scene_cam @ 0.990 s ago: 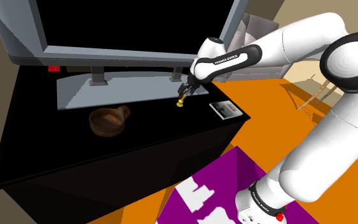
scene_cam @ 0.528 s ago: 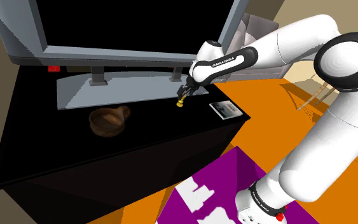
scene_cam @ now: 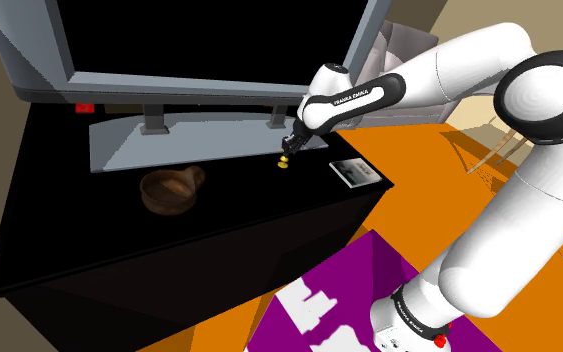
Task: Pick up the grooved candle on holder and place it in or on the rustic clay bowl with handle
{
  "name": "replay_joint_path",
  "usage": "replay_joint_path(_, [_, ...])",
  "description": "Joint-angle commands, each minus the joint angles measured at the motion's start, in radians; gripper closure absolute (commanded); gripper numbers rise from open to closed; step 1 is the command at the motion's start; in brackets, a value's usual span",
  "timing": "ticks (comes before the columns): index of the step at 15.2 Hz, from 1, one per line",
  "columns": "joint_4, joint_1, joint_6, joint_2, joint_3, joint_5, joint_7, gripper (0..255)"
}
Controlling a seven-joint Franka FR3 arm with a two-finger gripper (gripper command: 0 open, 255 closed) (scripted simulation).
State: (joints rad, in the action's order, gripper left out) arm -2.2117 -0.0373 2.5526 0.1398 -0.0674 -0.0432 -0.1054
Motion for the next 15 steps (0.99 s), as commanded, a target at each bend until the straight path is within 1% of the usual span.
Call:
replay_joint_path(1, [0.000, 0.001, 0.000, 0.001, -0.001, 0.000, 0.000, 255])
replay_joint_path(4, [-0.001, 0.001, 0.000, 0.001, -0.001, 0.000, 0.000, 255])
replay_joint_path(15, [0.053, -0.001, -0.140, -0.086, 0.000, -0.002, -0.002, 255])
